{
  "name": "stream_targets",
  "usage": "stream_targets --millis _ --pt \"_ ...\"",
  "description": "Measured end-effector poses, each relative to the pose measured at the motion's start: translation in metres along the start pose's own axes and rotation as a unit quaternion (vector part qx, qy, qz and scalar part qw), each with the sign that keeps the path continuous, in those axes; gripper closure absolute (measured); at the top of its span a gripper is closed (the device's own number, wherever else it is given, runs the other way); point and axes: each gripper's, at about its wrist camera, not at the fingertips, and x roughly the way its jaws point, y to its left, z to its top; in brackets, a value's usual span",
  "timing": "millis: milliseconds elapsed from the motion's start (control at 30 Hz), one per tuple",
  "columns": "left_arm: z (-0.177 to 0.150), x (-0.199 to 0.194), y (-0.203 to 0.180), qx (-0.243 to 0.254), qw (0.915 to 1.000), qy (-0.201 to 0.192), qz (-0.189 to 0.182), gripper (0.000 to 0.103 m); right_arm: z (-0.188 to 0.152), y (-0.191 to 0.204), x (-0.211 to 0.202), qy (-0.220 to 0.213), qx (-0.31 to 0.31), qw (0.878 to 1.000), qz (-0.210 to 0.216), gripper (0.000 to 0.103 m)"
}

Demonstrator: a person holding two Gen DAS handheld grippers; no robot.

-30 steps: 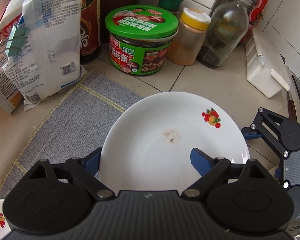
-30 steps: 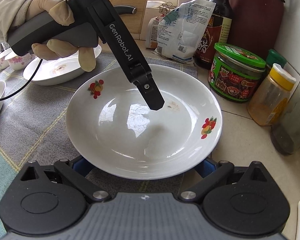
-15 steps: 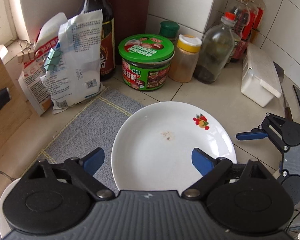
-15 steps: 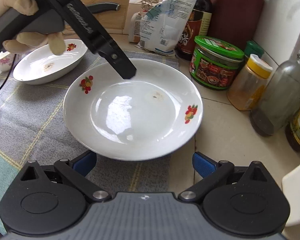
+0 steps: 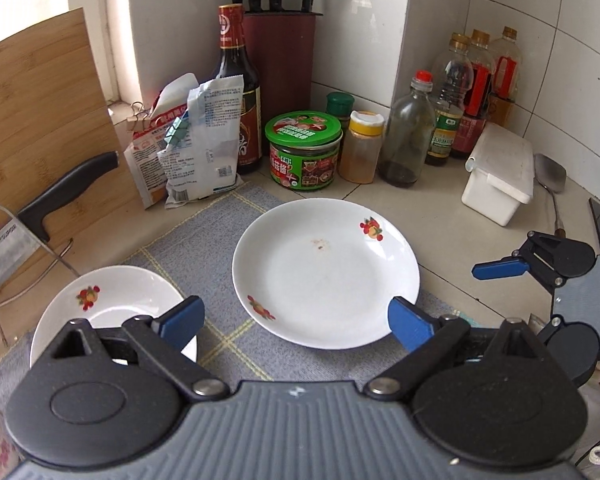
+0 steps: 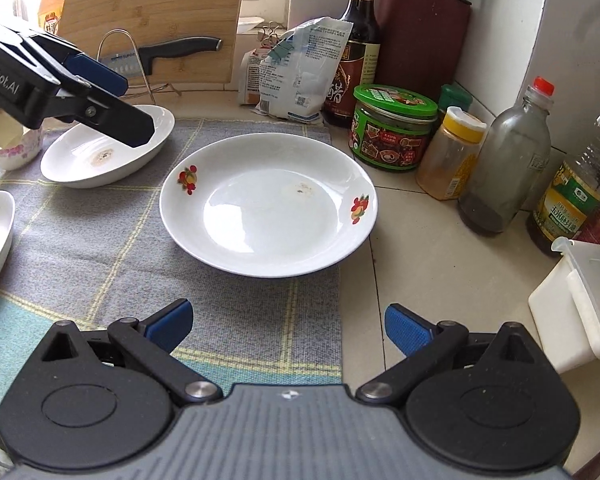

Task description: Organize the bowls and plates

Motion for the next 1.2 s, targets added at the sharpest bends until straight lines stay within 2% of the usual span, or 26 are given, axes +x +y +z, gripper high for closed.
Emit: stream_targets --millis 267,533,900,1200 --pt "-0.042 -0.038 -0.013 -0.052 0.9974 -0.025 0.044 0.005 -0.011 0.022 -0.013 -0.010 -0.021 0.999 0.033 0.000" --pt "-0.085 -0.056 -0.018 -0.095 0.9929 -0.011 0.071 0.005 -0.020 0.044 -0.012 -0.010 -0.048 0.996 0.081 0.000" --pt "-0.117 -0.084 -0.005 -0.115 0.9908 -0.018 0.069 0.005 -0.013 0.081 -0.016 -0.014 -0.088 0.992 0.092 0.000" --pt "-0.151 -0.118 0.032 -0.125 0.9900 -0.010 0.064 0.005 -0.001 0.139 -0.016 -0.010 -0.104 0.990 0.090 0.000"
